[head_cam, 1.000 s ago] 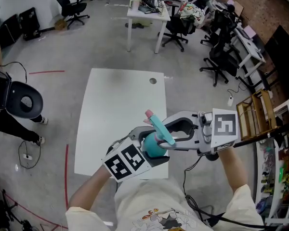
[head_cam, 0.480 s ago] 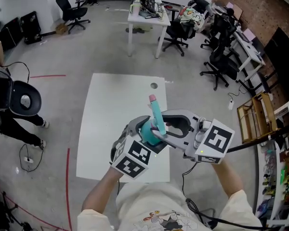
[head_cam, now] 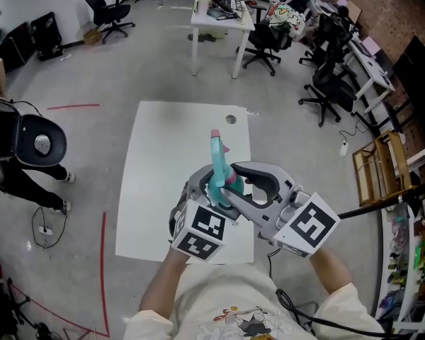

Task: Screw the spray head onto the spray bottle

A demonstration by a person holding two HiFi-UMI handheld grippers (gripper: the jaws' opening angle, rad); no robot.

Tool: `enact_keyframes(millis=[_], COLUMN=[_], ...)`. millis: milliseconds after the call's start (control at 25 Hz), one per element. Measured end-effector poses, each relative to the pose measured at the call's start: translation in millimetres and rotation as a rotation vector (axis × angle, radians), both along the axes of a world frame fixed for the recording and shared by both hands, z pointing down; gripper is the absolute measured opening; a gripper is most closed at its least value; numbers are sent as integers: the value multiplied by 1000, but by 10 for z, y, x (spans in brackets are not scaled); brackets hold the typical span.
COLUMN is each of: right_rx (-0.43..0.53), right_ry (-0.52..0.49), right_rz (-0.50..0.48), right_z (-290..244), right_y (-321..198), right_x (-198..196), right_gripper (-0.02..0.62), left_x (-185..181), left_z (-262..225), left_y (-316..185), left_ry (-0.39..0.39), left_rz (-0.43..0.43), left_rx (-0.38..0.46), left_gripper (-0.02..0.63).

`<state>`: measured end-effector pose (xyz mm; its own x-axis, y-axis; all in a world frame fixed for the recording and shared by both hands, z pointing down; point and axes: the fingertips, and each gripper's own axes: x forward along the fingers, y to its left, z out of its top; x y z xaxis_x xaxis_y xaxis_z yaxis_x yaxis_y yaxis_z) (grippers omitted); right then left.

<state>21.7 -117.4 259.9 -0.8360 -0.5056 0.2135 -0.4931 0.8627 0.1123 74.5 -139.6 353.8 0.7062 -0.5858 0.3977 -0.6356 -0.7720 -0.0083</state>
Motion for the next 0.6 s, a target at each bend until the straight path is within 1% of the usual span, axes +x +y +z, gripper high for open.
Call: enact_keyframes(millis=[120,200,280,400,440,480,560,600], right_rx=[-47,-50,-42,-16,5,36,118,154], right_ry=[-12,30,84,154,210,294,509,599], right_rz=[-47,-70,-104,-210,-265,-329,-474,-539], right_z=[23,45,47,-93,-180,-239,-289,-322], right_y=[27,49,109,254,305,349,411,428], right_x=[26,81,172,274,274,297,398,431], right_gripper=[148,157,173,181,182,182,183,183], left_x=[-43,-70,-106,-152,-164,-170,-164,-151], left_z=[-1,-17,-44,-41,-19,14,95,137], left_y=[-8,-20,0,77,106,138,213,260], left_ry=[-20,-43,-71,-126,-150,-175,-217,-230], left_rz=[20,27,52,140,178,217,294,332], left_rx=[18,37,53,68,73,77,75,70], left_gripper=[411,411,411,411,411,411,411,411])
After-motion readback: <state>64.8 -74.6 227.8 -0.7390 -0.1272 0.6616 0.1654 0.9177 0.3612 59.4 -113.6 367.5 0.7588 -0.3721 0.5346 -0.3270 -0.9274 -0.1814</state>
